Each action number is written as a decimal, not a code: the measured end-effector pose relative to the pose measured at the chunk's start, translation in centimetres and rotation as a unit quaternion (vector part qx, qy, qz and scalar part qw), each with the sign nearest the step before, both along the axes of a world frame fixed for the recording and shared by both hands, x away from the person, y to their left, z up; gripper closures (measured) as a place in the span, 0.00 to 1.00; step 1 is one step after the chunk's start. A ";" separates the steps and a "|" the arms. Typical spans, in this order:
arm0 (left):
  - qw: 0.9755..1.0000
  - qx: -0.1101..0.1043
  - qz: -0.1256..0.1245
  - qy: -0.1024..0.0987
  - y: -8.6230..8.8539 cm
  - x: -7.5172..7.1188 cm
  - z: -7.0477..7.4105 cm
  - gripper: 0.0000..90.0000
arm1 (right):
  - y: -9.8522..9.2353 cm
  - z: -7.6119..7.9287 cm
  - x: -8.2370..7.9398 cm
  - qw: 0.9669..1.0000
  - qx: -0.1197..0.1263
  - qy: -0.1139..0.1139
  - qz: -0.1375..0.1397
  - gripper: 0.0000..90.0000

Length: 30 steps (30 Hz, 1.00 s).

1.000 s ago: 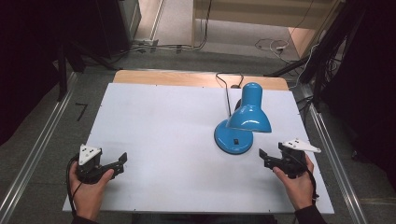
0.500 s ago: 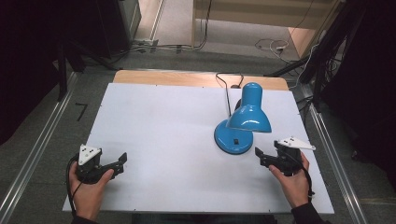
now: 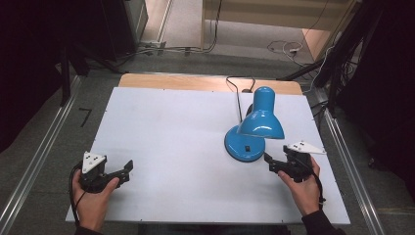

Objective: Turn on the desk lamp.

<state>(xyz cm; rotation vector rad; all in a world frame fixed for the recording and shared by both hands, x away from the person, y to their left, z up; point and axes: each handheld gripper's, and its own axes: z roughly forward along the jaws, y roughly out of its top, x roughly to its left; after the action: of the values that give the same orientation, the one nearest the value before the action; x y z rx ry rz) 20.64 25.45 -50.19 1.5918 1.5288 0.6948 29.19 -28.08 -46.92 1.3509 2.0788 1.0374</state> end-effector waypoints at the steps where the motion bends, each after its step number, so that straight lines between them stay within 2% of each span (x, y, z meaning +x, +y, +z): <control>1: 1.000 0.000 0.000 0.000 0.0 0.0 0.0 0.08 | 0.1 0.0 0.0 1.000 0.000 -0.001 0.000 0.20; 10: 1.000 0.000 -0.001 0.000 0.0 0.0 0.0 0.08 | 0.6 0.0 0.2 1.000 0.002 -0.001 0.008 0.24; 25: 1.000 0.000 -0.001 0.000 0.0 0.0 0.0 0.08 | 1.5 0.0 0.5 0.999 0.018 -0.009 0.029 0.42; 30: 1.000 -0.001 -0.001 0.000 0.0 0.0 0.0 0.08 | 2.1 0.0 0.7 0.999 0.021 -0.012 0.034 0.55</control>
<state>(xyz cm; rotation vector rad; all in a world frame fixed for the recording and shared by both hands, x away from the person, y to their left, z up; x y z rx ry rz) 20.65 25.48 -50.20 1.5921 1.5266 0.6921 29.90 -25.93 -46.92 1.2885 2.1101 1.1261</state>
